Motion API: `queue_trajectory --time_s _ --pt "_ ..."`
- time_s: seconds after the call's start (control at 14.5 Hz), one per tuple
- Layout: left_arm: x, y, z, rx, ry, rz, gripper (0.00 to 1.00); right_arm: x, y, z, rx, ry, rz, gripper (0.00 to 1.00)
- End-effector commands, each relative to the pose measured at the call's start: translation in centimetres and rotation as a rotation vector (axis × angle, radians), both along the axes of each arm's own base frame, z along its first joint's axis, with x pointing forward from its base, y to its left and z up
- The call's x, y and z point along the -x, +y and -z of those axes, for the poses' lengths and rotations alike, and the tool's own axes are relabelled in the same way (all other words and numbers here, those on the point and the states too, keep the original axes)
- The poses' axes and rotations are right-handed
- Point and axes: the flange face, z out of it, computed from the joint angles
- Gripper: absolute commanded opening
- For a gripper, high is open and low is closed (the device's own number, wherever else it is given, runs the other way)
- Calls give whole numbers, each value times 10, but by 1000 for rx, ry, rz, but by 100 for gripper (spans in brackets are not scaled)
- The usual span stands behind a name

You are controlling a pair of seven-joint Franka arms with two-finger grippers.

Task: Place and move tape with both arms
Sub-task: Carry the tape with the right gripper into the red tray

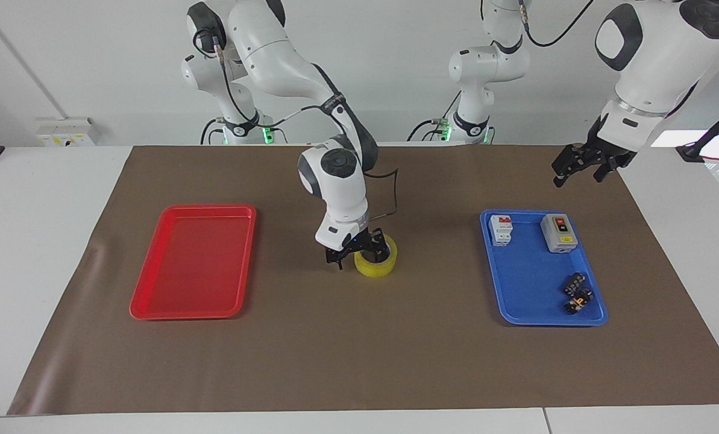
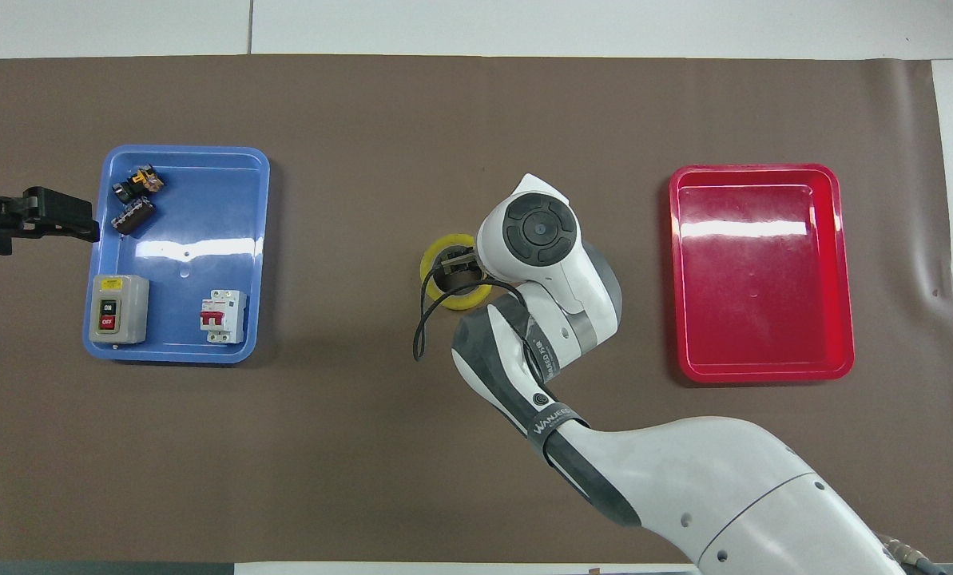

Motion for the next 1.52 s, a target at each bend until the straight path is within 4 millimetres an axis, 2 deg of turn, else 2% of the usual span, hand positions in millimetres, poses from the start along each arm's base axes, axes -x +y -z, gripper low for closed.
queue_trajectory --time_s 0.0,0.28,0.34,0.41,0.48,0.55,0.62,0.9,0.97,1.1,1.17,1.31,1.45 --pt "4 -2 -6 24 4 16 100 11 -8 0 0 6 -64 100" --pt "5 -2 -12 25 8 20 100 13 -9 2 6 6 -89 100" --pt "5 -2 -16 25 7 20 100 12 -9 1 5 5 -89 95" --pt "6 -1 -17 25 14 21 100 12 -9 1 4 3 -89 79" --pt "6 -1 -18 25 14 21 100 12 -9 2 3 4 -89 58" --pt "7 -2 -18 30 14 20 100 12 -9 2 4 5 -90 26" --pt "7 -1 -18 37 18 22 100 13 -9 2 5 8 -90 0" --pt "12 -3 -20 37 32 72 100 9 -7 -5 1 12 -81 0" --pt "12 6 -21 40 28 67 100 4 -10 -10 0 14 -75 0" --pt "13 18 -22 41 25 67 100 -11 -12 -36 8 41 -67 0" --pt "13 22 -22 40 28 70 100 -23 -21 -51 20 65 -52 0" --pt "15 15 -23 33 30 92 100 -38 -45 -77 46 101 -23 0" --pt "15 15 -23 32 31 95 100 -51 -100 -102 55 113 25 0"
